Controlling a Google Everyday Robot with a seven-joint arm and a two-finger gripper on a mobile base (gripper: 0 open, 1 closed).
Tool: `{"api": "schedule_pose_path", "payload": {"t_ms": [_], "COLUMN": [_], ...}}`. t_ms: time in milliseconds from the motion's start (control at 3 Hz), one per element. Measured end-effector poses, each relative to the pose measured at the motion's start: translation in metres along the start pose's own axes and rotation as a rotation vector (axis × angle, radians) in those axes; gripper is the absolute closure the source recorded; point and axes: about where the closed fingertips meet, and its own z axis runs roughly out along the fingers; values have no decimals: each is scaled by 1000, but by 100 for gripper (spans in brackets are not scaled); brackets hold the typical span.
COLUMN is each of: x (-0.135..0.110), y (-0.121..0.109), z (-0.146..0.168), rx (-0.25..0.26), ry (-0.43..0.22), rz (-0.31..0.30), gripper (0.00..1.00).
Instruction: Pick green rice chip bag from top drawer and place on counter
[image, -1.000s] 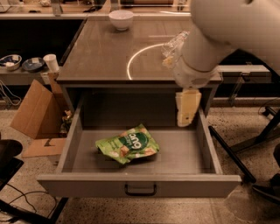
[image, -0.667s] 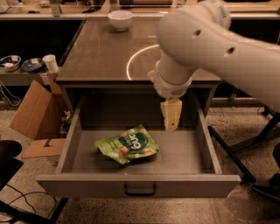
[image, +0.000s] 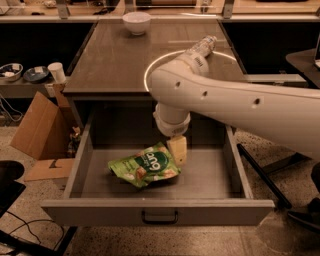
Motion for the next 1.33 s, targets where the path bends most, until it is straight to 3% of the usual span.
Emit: {"api": "schedule_pose_path", "payload": {"t_ms": [333,667,1333], "x": [-14,-28,-33], "y": [14,28,30], "z": [51,79,73], "rx": [-106,-186,-173], "ry": [8,4,-15], "rz": [-29,-42,-64], "gripper": [0,0,0]}}
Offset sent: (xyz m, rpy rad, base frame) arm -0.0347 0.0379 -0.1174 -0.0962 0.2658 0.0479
